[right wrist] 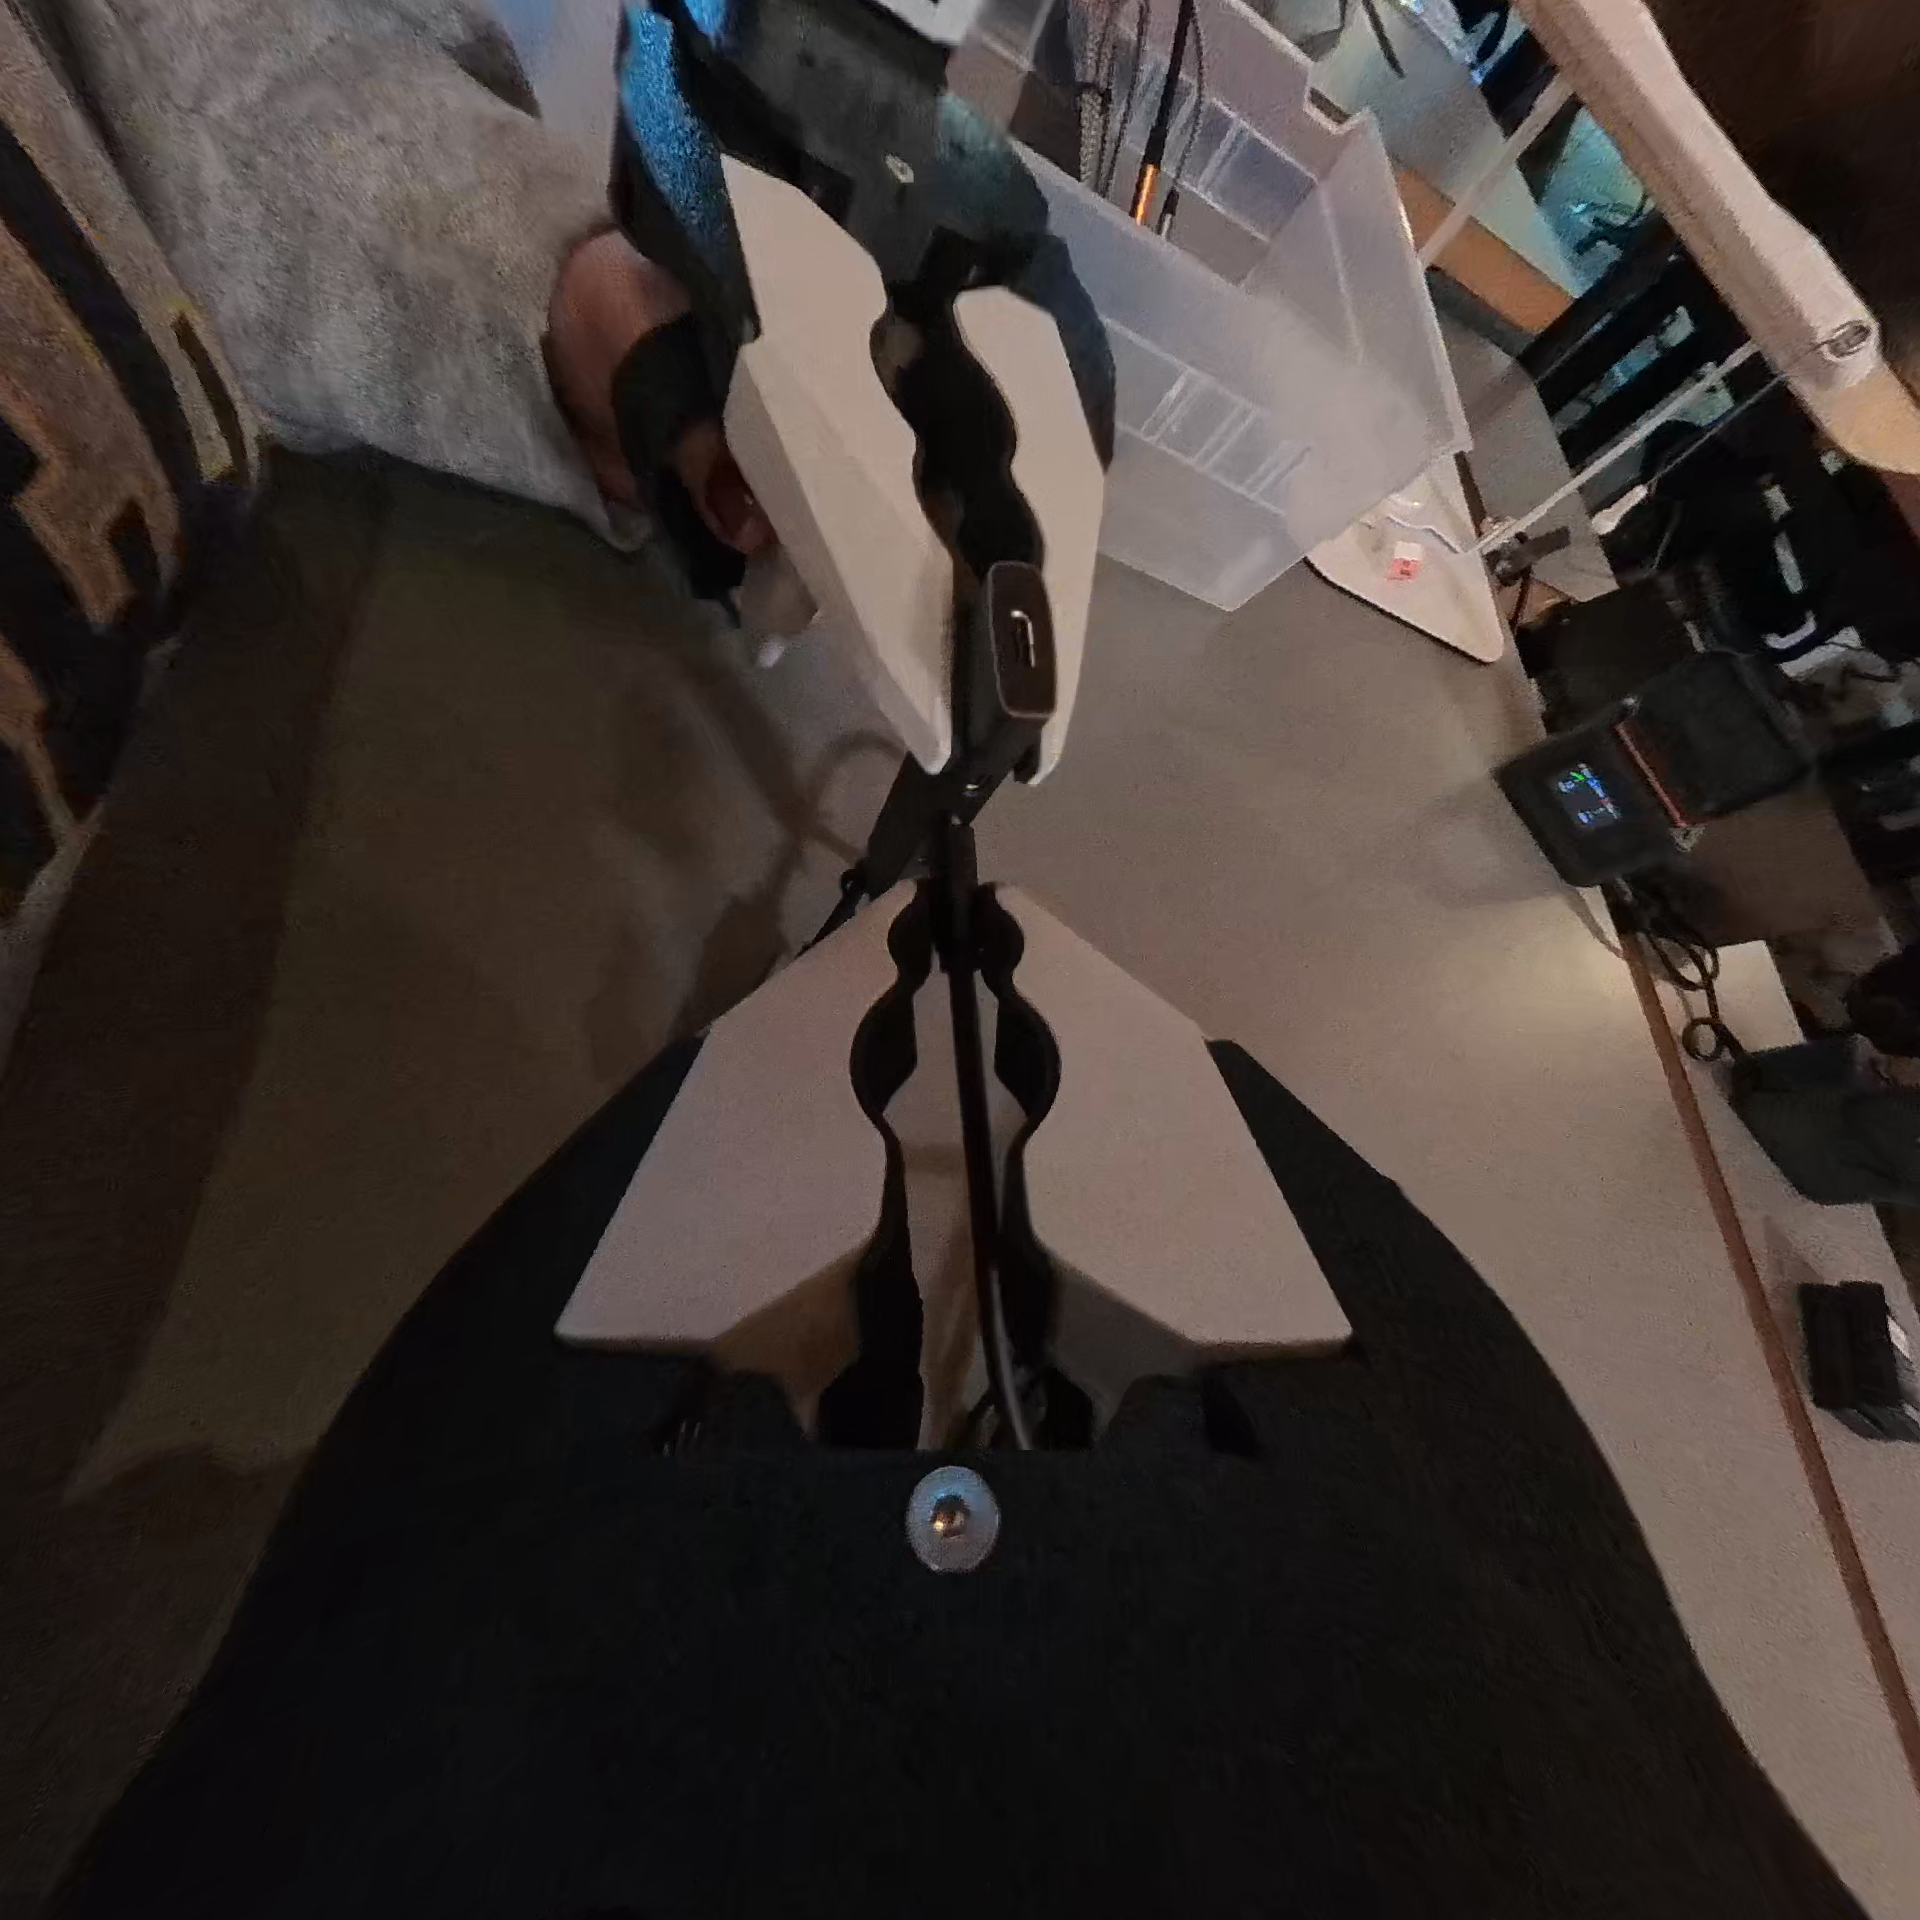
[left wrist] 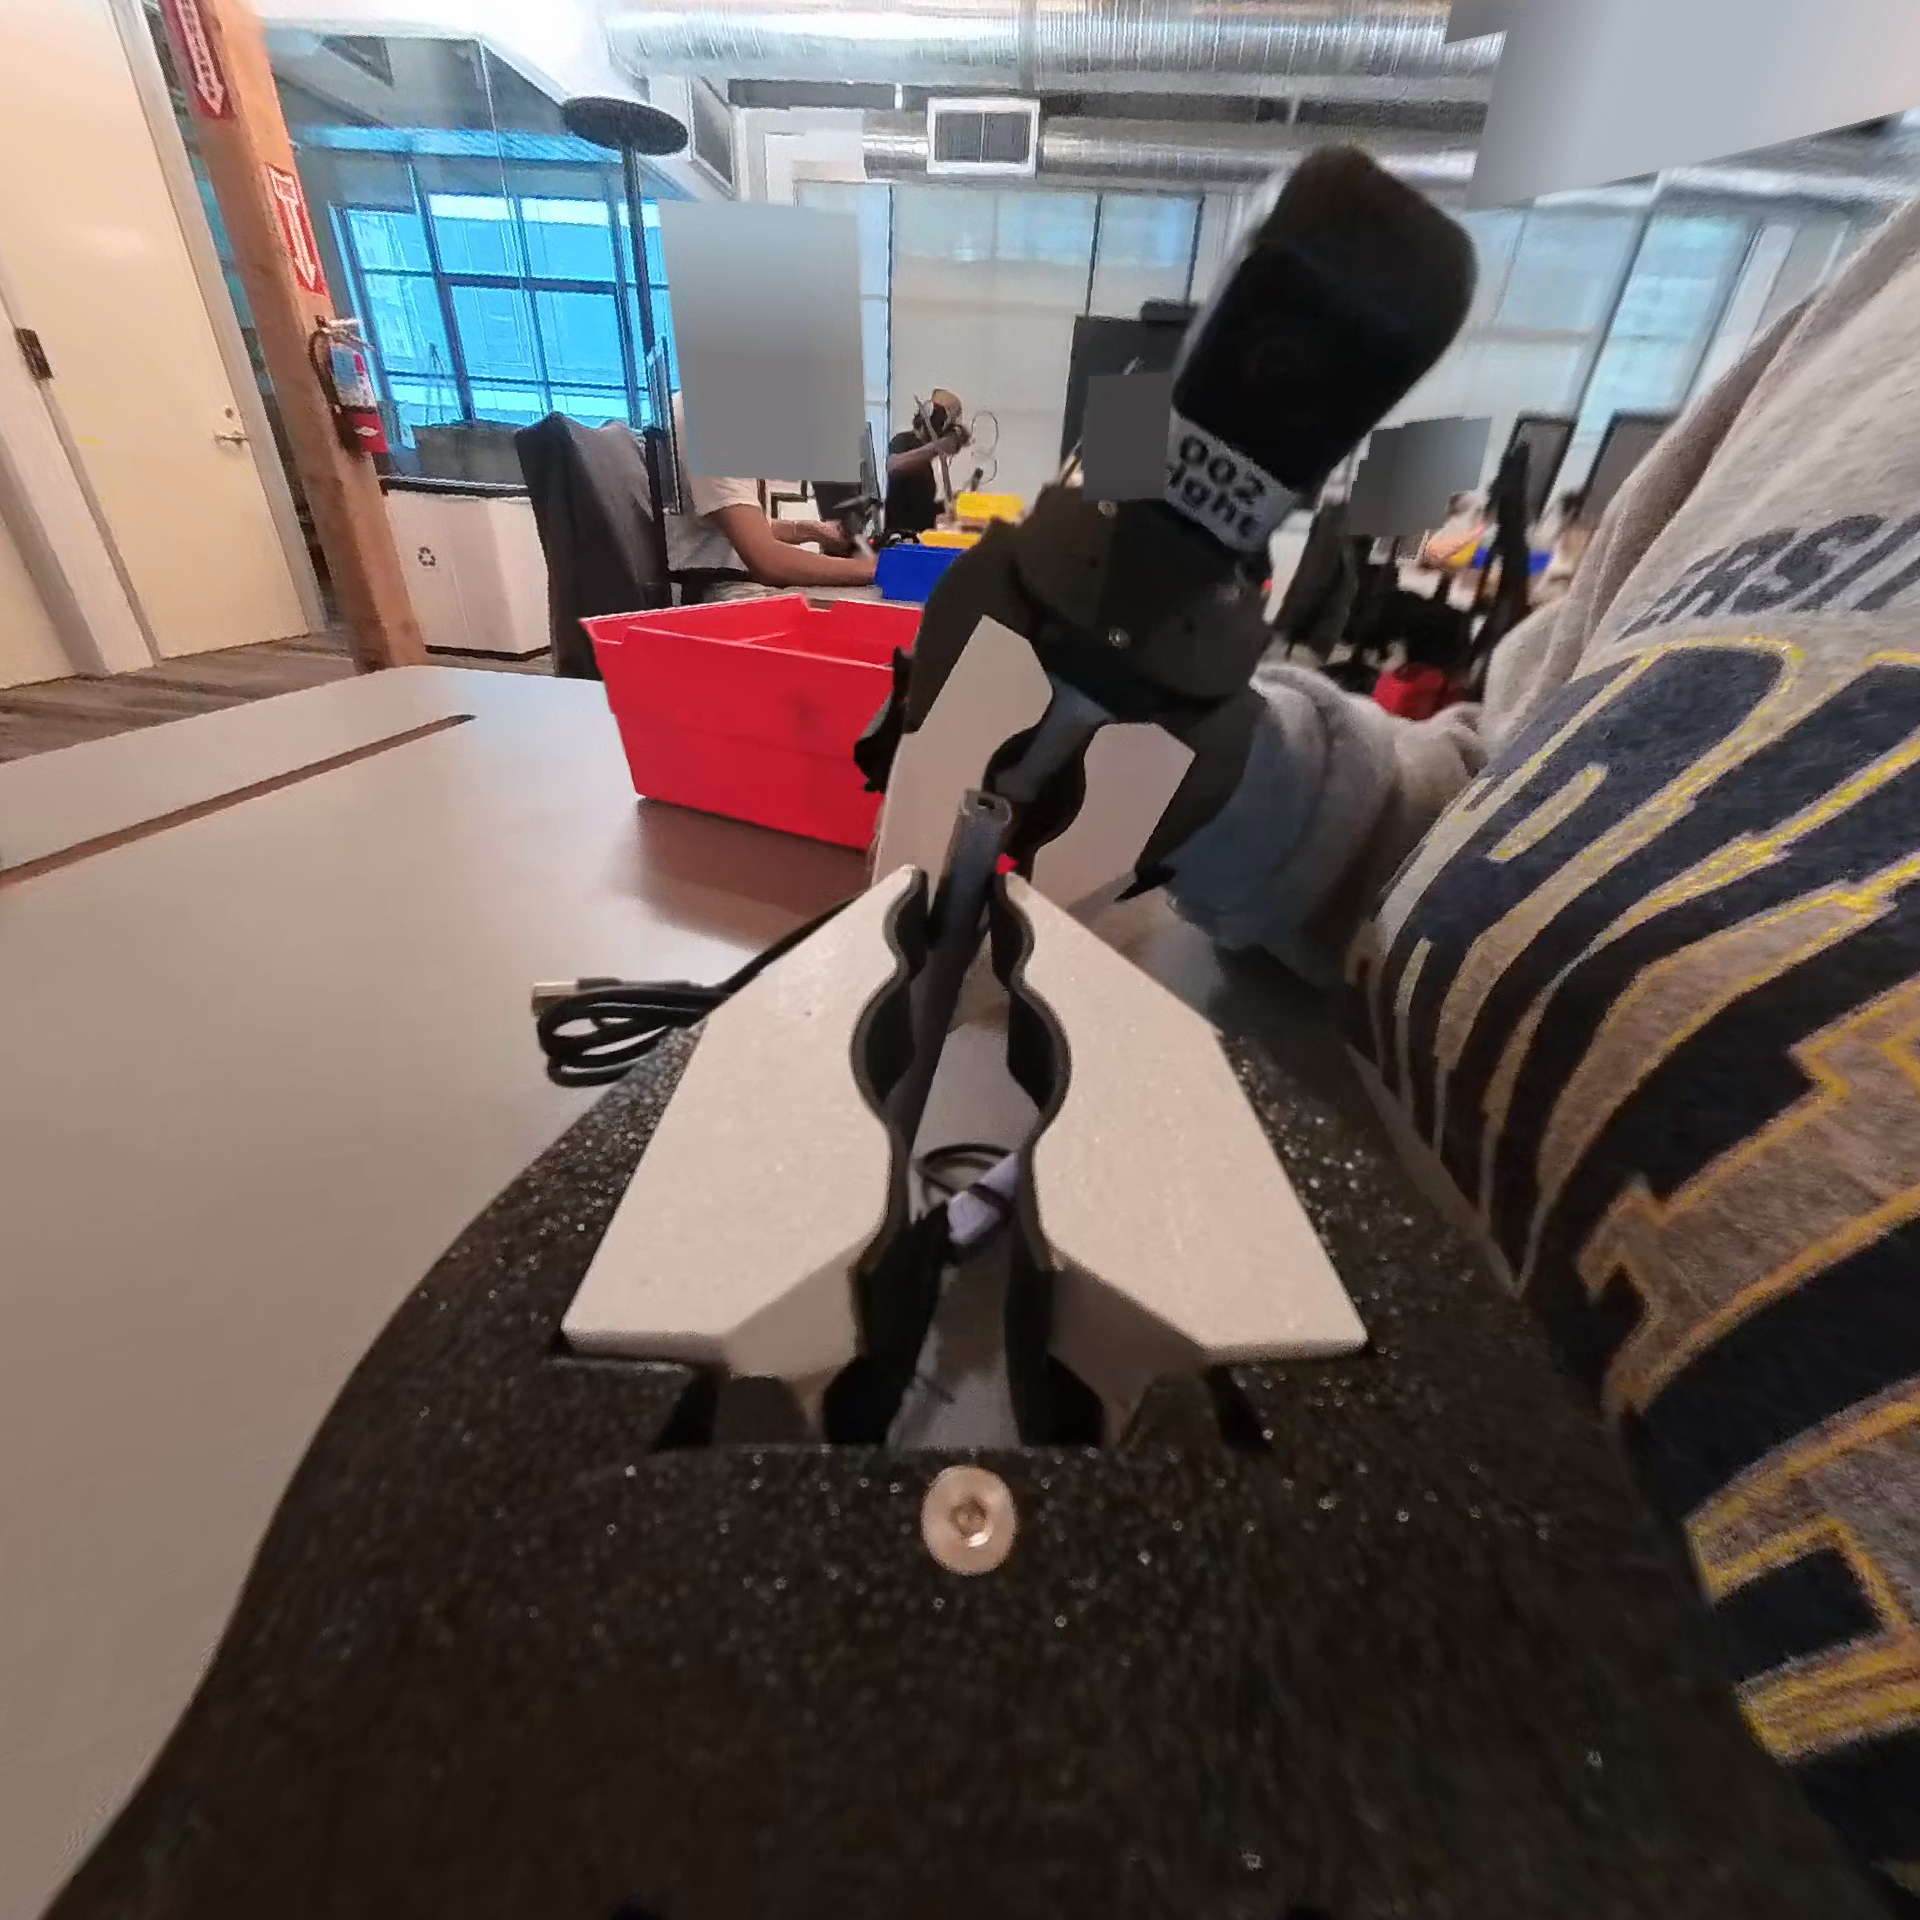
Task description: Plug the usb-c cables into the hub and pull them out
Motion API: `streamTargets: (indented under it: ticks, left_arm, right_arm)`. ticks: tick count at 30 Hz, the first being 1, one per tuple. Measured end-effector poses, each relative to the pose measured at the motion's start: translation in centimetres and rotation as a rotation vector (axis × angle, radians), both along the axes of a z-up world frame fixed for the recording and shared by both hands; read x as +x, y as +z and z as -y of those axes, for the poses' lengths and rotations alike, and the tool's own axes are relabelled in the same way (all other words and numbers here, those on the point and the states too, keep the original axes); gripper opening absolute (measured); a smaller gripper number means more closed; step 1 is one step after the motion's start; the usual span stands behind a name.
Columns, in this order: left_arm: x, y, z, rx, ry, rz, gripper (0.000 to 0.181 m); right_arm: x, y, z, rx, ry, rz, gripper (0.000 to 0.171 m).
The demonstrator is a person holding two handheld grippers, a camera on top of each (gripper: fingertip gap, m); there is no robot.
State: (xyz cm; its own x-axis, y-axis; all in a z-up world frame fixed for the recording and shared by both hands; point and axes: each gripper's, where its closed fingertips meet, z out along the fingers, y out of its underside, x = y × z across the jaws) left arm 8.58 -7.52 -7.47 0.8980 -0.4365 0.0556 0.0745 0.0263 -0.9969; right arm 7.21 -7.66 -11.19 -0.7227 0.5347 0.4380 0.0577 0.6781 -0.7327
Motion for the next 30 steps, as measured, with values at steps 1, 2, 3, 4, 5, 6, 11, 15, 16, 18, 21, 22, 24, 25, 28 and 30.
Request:
streamTargets:
  ticks: [1,2,3,4,5,6,11,15,16,18,21,22,24,25,28,30]
  left_arm:
    - [-0.1,-0.5,0.0,-0.013,0.026,-0.058,0.010]
    - [-0.4,-1.4,-0.3,-0.049,0.075,-0.144,0.016]
    - [-0.7,-2.5,-0.4,-0.089,0.120,-0.249,0.026]
    - [-0.6,-3.3,-0.3,-0.102,0.134,-0.357,0.029]
    - [-0.2,-3.7,-0.2,-0.091,0.135,-0.448,0.018]
    - [-0.2,-3.7,-0.3,-0.074,0.162,-0.509,0.012]
    - [0.8,-3.0,-0.1,-0.044,0.117,-0.502,0.007]
    - [1.9,-2.2,0.4,-0.050,0.110,-0.648,0.007]
    - [2.5,-1.4,0.6,-0.042,0.110,-0.677,0.007]
    - [2.9,0.1,1.4,-0.040,0.129,-0.749,0.007]
    - [0.0,3.7,4.4,0.000,0.244,-0.653,0.006]
    - [-0.3,4.3,4.9,0.002,0.251,-0.610,0.006]
    - [-1.0,4.8,4.5,0.001,0.303,-0.599,0.006]
    - [-1.0,4.7,4.1,0.006,0.313,-0.613,0.007]
    - [-0.7,4.2,2.8,0.024,0.316,-0.589,0.007]
    - [-0.6,3.6,2.3,0.024,0.299,-0.532,0.006]
  right_arm:
    - [0.1,0.0,-0.1,0.010,0.002,0.000,0.007]
    - [0.1,0.0,-0.2,0.026,0.002,-0.008,0.007]
    - [0.2,-0.1,-0.3,0.045,0.002,-0.012,0.006]
    - [0.3,-0.2,-0.4,0.063,0.005,-0.012,0.006]
    - [0.4,-0.3,-0.5,0.082,0.009,-0.015,0.006]
    - [0.6,-0.4,-0.3,0.097,0.021,-0.015,0.006]
    - [1.0,-0.4,0.1,0.194,0.052,-0.047,0.006]
    - [2.4,0.9,0.7,0.179,0.110,-0.076,0.005]
    - [3.0,1.7,0.9,0.141,0.132,-0.080,0.005]
    - [3.1,2.7,-2.1,0.218,0.023,-0.101,0.005]
    - [4.4,6.4,-8.1,0.120,-0.155,-0.131,0.005]
    - [5.0,8.1,-9.1,0.077,-0.191,-0.169,0.005]
    - [5.5,12.2,-11.6,0.084,-0.318,-0.326,0.006]
    - [6.0,14.0,-12.7,0.081,-0.375,-0.377,0.006]
    - [8.5,18.4,-15.3,0.025,-0.488,-0.484,0.006]
    - [10.0,19.6,-17.0,-0.006,-0.538,-0.493,0.006]
